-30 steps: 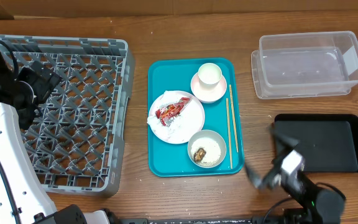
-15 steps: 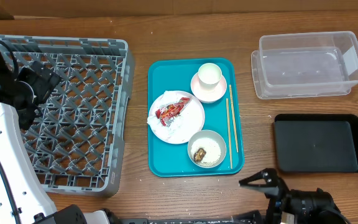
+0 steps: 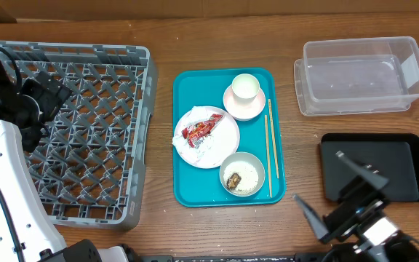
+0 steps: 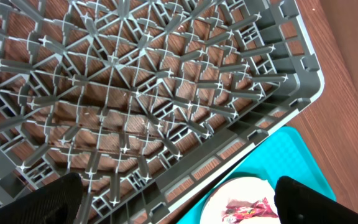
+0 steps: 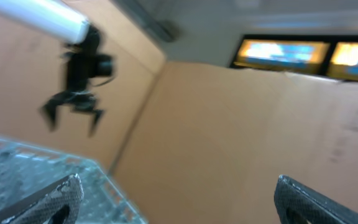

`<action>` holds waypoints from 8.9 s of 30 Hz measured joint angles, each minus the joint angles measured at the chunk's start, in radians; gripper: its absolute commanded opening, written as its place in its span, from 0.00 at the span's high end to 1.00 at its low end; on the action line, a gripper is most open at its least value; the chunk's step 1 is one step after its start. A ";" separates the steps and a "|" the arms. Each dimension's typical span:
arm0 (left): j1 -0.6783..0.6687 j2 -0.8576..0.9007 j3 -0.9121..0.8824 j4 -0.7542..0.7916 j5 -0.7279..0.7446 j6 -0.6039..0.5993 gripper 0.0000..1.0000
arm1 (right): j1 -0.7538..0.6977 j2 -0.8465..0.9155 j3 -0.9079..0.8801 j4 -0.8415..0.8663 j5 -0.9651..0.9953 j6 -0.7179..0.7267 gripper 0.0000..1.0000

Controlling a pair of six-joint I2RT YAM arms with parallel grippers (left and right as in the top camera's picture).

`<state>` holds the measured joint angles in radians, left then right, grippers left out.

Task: Sort waste into correct bins and load items into the dishwasher
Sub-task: 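Move the right gripper over the plate toward the red wrapper, then grasp the red snack wrapper with the right gripper, then carry the wrapper to the clear plastic bin and release it, then lower the right gripper onto the white tissue on the plate and grasp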

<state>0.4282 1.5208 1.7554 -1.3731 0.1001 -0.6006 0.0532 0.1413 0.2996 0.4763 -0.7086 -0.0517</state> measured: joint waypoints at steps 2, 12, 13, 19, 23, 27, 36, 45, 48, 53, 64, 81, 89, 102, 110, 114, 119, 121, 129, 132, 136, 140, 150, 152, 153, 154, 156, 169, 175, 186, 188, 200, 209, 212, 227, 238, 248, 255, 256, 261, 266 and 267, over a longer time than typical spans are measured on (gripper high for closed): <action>0.000 0.000 0.000 0.000 0.000 0.000 0.00 | 0.000 0.082 0.113 -0.087 0.040 -0.002 0.00; 0.000 0.000 0.000 0.000 0.000 0.000 0.00 | 0.000 0.692 0.788 -0.715 -0.091 0.010 0.00; 0.000 0.000 0.000 0.000 0.000 0.000 0.00 | 0.000 0.732 0.819 -0.713 -0.143 0.017 0.00; 0.000 0.000 0.000 0.000 0.000 0.000 0.00 | 0.003 0.937 0.870 -0.396 -0.552 0.142 0.00; 0.000 0.000 0.000 0.000 0.000 0.000 0.00 | 0.006 1.026 0.874 -0.234 -0.593 0.379 0.00; 0.000 0.000 0.000 0.000 0.000 0.000 0.00 | 0.006 1.069 0.874 -0.214 -0.513 0.546 0.00; 0.000 0.000 0.000 0.000 0.000 0.000 0.00 | 0.032 1.036 0.941 -0.722 0.008 0.565 0.00; 0.000 0.000 0.000 0.000 0.000 0.000 0.00 | 0.156 1.168 1.290 -1.346 0.316 0.345 0.00; 0.000 0.000 0.000 0.000 0.000 0.000 0.00 | 0.191 1.188 1.314 -1.394 0.290 0.323 0.00; 0.000 0.000 0.000 0.000 0.000 0.000 0.00 | 0.228 1.199 1.315 -1.439 0.162 0.321 0.00; 0.000 0.000 0.000 0.000 0.000 0.000 0.00 | 0.264 1.247 1.321 -1.416 0.132 0.505 0.20; 0.000 0.000 0.000 0.000 0.000 0.000 0.00 | 0.553 1.699 1.322 -1.392 0.497 1.050 0.52; 0.000 0.000 0.000 0.000 0.000 0.000 0.00 | 0.565 1.834 1.322 -1.365 0.560 1.256 0.53; 0.000 0.000 0.000 0.000 0.000 0.000 0.00 | 0.578 1.949 1.322 -1.226 0.581 1.353 0.49; 0.000 0.000 0.000 0.000 0.000 0.000 0.00 | 0.591 1.949 1.322 -1.257 0.598 1.358 0.50; 0.000 0.000 0.000 0.000 0.000 0.000 0.00 | 0.617 1.949 1.322 -1.259 0.630 1.361 0.49; 0.000 0.000 0.000 0.000 0.000 0.000 0.00 | 0.647 1.949 1.322 -1.273 0.659 1.361 0.50; 0.000 0.000 0.000 0.000 0.000 0.000 0.00 | 0.651 1.949 1.322 -1.273 0.668 1.363 0.50; 0.000 0.000 0.000 0.000 0.000 0.000 0.00 | 0.653 1.949 1.322 -1.281 0.706 1.378 0.50; 0.000 0.000 0.000 0.000 0.000 0.000 0.00 | 0.653 1.949 1.322 -1.279 0.717 1.380 0.49; 0.000 0.000 0.000 0.000 0.000 0.000 0.00 | 0.653 1.957 1.323 -1.262 0.724 1.383 0.50; 0.000 0.000 0.000 0.000 0.000 0.000 0.00 | 0.653 1.973 1.322 -1.244 0.725 1.383 0.50; 0.000 0.000 0.000 0.000 0.000 0.000 0.00 | 0.653 1.990 1.323 -1.276 0.750 1.386 0.60; 0.000 0.000 0.000 0.000 0.000 0.000 0.00 | 0.653 2.000 1.322 -1.278 0.750 1.384 0.65; 0.000 0.000 0.000 0.000 0.000 0.000 0.00 | 0.653 2.002 1.322 -1.276 0.750 1.386 0.67; 0.000 0.000 0.000 0.000 0.000 0.000 0.00 | 0.653 2.005 1.322 -1.274 0.750 1.386 0.70; 0.000 0.000 0.000 0.000 0.000 0.000 0.00 | 0.653 2.008 1.323 -1.270 0.749 1.386 0.73; 0.000 0.000 0.000 0.000 0.000 0.000 0.00 | 0.647 2.006 1.344 -1.286 0.737 1.357 0.87; 0.000 0.000 0.000 0.000 0.000 0.000 0.00 | 0.647 1.971 1.367 -1.299 0.735 1.341 0.96; 0.000 0.000 0.000 0.000 0.000 0.000 0.00 | 0.647 1.938 1.368 -1.300 0.723 1.338 0.96; 0.000 0.000 0.000 0.000 0.000 0.000 0.00 | 0.645 1.916 1.368 -1.300 0.723 1.337 0.96; 0.000 0.000 0.000 0.000 0.000 0.000 0.00 | 0.349 1.650 1.378 -1.323 0.713 1.292 0.96; 0.000 0.000 0.000 0.000 0.000 0.000 0.00 | 0.028 1.644 1.379 -1.367 0.789 1.284 0.89; 0.000 0.000 0.000 0.000 0.000 0.000 0.00 | -0.041 1.644 1.379 -1.365 0.826 1.282 0.83; 0.000 0.000 0.000 0.000 0.000 0.000 0.00 | -0.136 1.650 1.379 -1.287 0.659 1.112 0.78; 0.000 0.000 0.000 0.000 0.000 0.000 0.00 | 0.097 1.650 1.379 -1.394 0.192 0.734 0.35; 0.000 0.000 0.000 0.000 0.000 0.000 0.00 | 0.535 1.653 1.374 -1.464 0.454 0.759 0.04; 0.000 0.000 0.000 0.000 0.000 0.000 0.00 | 0.709 1.653 1.289 -1.421 0.677 0.931 0.28; 0.000 0.000 0.000 0.000 0.000 0.000 0.00 | 0.720 1.653 1.272 -1.397 0.695 0.943 0.30; 0.000 0.000 0.000 0.000 0.000 0.000 0.00 | 0.734 1.654 1.171 -1.289 0.746 0.982 0.33; 0.000 0.000 0.000 0.000 0.000 0.000 0.00 | 0.734 1.675 1.111 -1.239 0.761 1.007 0.33; 0.000 0.000 0.000 0.000 0.000 0.000 0.00 | 0.734 1.682 1.111 -1.235 0.761 1.009 0.33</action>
<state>0.4282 1.5208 1.7554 -1.3727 0.1001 -0.6010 0.7868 1.8229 1.4105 -0.7589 0.0528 0.9573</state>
